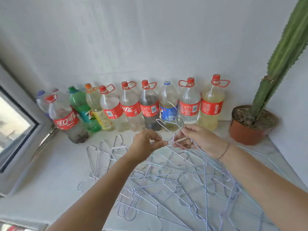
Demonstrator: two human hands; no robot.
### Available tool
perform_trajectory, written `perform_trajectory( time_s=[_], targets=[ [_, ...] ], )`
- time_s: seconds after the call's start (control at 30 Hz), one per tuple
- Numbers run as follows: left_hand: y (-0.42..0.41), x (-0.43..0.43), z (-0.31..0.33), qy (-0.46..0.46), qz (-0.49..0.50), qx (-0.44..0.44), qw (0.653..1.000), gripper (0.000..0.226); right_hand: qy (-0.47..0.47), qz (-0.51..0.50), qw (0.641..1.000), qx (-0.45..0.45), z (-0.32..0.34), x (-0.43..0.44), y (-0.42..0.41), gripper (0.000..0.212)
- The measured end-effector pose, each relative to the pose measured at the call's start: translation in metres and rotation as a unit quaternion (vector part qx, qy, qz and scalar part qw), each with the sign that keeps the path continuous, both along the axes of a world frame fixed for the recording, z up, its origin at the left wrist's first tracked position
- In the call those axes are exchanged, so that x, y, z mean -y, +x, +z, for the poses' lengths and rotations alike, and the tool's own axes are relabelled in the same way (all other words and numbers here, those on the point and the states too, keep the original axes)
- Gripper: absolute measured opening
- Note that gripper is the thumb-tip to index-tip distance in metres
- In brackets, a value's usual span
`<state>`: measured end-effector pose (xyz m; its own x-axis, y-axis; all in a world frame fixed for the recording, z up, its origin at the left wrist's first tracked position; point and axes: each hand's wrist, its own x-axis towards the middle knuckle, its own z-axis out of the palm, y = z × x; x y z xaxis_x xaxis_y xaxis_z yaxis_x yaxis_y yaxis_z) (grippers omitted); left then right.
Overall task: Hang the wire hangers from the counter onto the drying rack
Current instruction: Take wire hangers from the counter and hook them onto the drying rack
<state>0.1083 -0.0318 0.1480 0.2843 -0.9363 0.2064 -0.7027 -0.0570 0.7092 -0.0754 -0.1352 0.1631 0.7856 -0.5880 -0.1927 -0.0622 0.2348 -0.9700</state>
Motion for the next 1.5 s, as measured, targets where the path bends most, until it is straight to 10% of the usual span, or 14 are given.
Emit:
perform_trajectory(
  time_s=[0.3, 0.53, 0.83, 1.5],
  targets=[
    [0.004, -0.067, 0.000, -0.082, 0.354, -0.013, 0.932, 0.042, 0.153, 0.126, 0.978, 0.064, 0.011, -0.034, 0.067, 0.026],
    [-0.064, -0.104, 0.004, -0.123, 0.304, -0.476, 0.816, 0.023, 0.141, 0.241, 0.958, 0.066, 0.002, -0.074, 0.082, 0.030],
    [-0.095, -0.194, 0.034, -0.189, 0.410, -0.442, 0.776, 0.020, 0.072, 0.364, 0.927, 0.061, 0.038, -0.147, 0.083, 0.026],
    [-0.315, -0.623, 0.096, -0.458, 0.636, -0.317, 0.534, 0.021, 0.034, 0.666, 0.740, 0.091, 0.090, -0.583, -0.025, 0.024]
  ],
)
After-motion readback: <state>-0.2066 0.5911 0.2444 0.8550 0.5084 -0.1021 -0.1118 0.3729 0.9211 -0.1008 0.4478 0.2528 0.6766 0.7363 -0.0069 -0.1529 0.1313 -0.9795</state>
